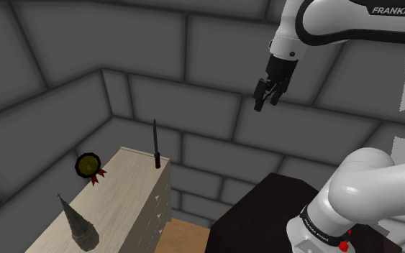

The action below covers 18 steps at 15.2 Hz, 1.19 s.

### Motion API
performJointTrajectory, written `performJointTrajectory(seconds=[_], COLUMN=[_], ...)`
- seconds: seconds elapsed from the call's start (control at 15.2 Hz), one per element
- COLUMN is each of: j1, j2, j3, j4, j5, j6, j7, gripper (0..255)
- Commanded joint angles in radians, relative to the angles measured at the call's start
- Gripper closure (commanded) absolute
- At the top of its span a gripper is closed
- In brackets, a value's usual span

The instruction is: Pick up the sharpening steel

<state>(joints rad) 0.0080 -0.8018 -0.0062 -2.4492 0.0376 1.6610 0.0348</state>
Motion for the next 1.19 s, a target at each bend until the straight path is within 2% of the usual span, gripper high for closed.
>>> performJointTrajectory(seconds=[0.0,0.59,1.12], j1=[0.0,0.044,0.059], j2=[0.0,0.17,0.435], j3=[0.0,0.09,0.178], j4=[0.0,-0.13,-0.13], j5=[0.0,0.04,0.027], j6=[0.0,0.395,0.742], j7=[0.0,0.053,0.119], gripper=[0,0,0])
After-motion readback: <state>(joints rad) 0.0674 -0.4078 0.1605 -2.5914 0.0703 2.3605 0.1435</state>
